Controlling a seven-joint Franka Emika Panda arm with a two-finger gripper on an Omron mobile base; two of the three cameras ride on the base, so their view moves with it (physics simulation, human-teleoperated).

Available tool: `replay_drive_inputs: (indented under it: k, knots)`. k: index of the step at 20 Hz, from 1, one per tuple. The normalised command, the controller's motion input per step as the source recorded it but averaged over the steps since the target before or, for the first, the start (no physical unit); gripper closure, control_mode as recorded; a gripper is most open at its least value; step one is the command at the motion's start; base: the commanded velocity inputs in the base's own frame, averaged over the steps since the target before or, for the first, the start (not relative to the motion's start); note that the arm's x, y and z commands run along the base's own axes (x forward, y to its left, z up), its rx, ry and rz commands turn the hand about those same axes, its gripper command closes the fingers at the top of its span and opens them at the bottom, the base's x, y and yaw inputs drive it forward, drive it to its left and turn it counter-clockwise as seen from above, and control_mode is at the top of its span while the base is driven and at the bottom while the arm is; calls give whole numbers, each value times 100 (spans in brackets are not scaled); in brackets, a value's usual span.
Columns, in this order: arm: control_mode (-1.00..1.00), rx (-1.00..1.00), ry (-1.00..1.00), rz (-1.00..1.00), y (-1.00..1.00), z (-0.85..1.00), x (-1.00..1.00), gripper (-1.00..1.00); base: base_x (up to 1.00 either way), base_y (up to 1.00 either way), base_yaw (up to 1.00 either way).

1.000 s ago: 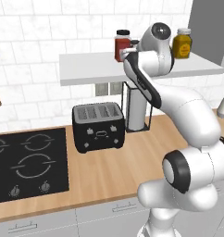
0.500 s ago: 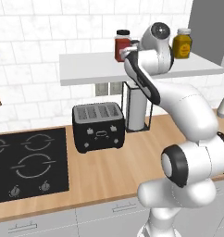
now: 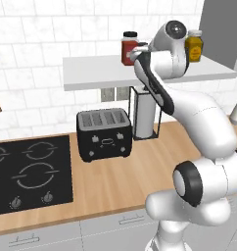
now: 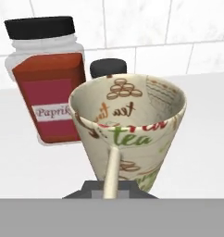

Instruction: Gather all objects into one cabinet and sort the glasses and bowls to opposite sides.

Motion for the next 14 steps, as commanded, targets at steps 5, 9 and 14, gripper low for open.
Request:
replay_drive_inputs:
  k: [5,9,14]
  knots:
    - [-100,24,-4,0,-23,40,-99,100,0,0,0]
    - [-100,13,-4,0,-34,5,-100,100,0,0,0]
    - [-100,1,-11,7,-28,-7,-100,100,0,0,0]
